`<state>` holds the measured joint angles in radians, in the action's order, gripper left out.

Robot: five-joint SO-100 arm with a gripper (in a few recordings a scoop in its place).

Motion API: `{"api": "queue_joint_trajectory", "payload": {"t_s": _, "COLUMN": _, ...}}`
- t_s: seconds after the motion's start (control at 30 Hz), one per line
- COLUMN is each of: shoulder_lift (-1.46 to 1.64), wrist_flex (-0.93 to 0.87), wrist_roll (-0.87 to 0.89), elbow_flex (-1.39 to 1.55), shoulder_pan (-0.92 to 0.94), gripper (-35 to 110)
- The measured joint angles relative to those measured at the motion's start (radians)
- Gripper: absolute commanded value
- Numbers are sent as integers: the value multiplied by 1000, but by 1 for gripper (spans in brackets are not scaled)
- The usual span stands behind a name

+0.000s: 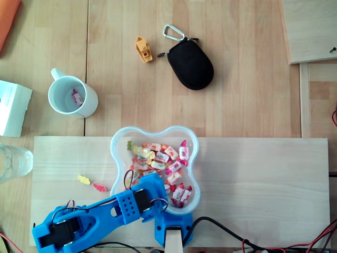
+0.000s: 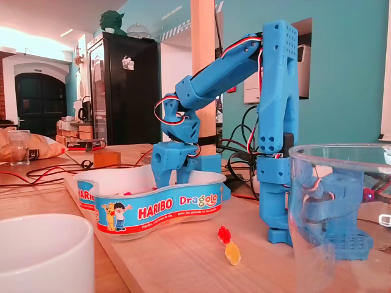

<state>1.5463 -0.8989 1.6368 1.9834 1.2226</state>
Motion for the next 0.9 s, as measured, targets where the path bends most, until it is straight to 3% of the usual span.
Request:
{"api": "queue_joint_trajectory", "payload": {"t_s": 0.13, "shoulder_lift": 0, "wrist_flex": 0, "wrist_roll": 0, "elbow_flex": 0, "shoulder_pan": 0, "gripper": 16}}
{"api": "queue_joint_trajectory", "payload": {"t_s": 0.4, "shoulder_lift": -3, "wrist_flex": 0, "wrist_roll": 0, "elbow_flex": 0, "shoulder_pan": 0, "gripper": -5}}
{"api": "queue_joint_trajectory", "payload": {"t_s": 0.9, "shoulder_lift": 54, "wrist_flex": 2, "wrist_roll": 0, "elbow_flex": 0, "shoulder_pan": -2, "gripper": -3}}
